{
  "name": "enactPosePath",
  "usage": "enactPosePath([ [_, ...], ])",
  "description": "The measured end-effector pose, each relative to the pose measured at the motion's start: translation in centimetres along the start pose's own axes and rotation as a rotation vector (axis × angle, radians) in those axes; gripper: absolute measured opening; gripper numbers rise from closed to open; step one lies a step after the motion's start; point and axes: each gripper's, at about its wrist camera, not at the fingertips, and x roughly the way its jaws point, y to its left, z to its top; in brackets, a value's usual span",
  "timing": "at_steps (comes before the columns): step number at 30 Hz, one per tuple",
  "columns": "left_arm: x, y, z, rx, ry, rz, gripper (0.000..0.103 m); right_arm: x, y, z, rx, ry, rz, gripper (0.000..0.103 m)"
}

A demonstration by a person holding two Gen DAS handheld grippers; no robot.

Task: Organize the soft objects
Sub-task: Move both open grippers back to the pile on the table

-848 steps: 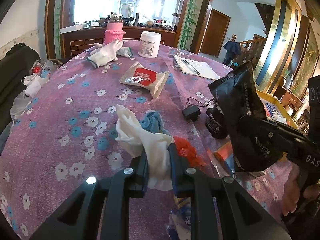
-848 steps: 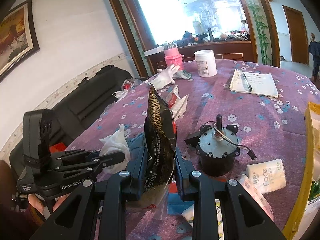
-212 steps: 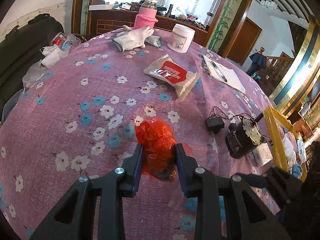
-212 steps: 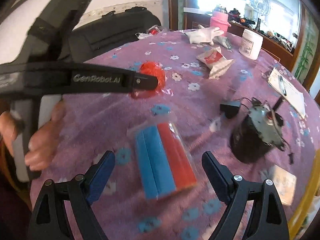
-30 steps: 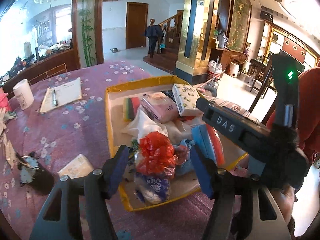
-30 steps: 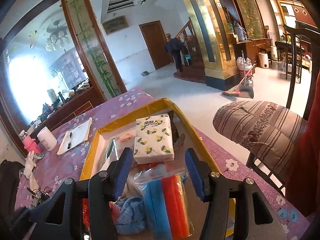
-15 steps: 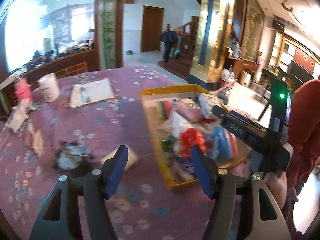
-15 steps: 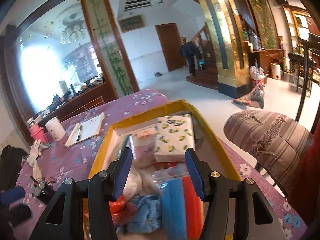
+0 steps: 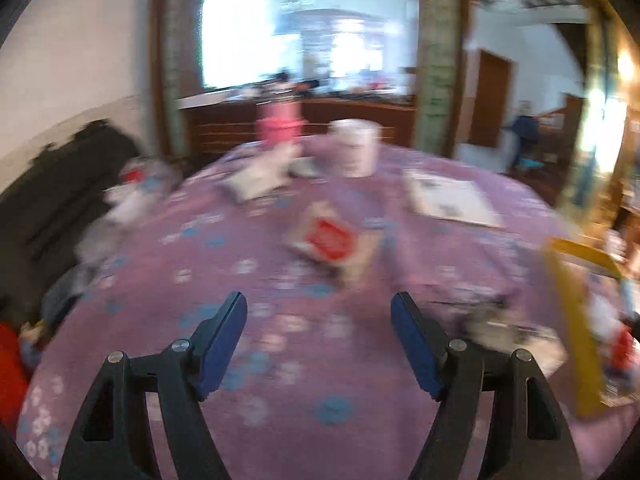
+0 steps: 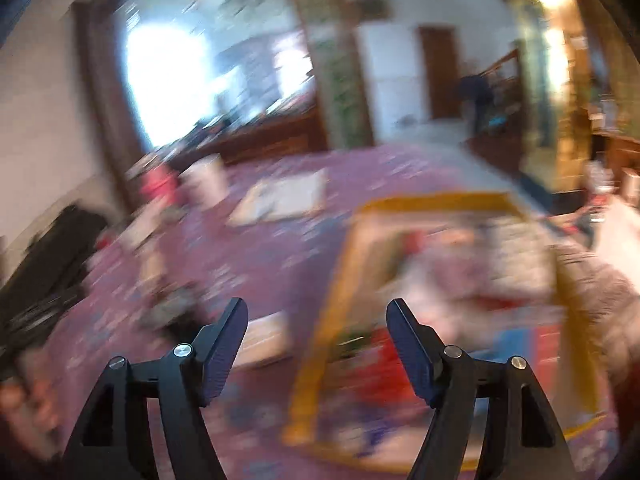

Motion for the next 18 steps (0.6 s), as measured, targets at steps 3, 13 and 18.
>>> enactPosePath([
  [3, 1.4, 1.5, 0.4, -0.072, 0.076, -0.040, 0.074, 3.7, 2.4, 0.6, -0.057, 0.134, 0.033, 0.076],
  [13, 2.5, 0.9, -0.1, -0.055, 0.123, -0.071, 0.074, 13.3, 2.0, 1.4, -0.081, 0.339, -0.090, 0.076],
  [18, 2.3, 0.9, -0.1, -0.054, 0.119, -0.080, 0.074, 12.1, 3.6, 0.0, -0.125, 0.374, 0.020, 0.076],
])
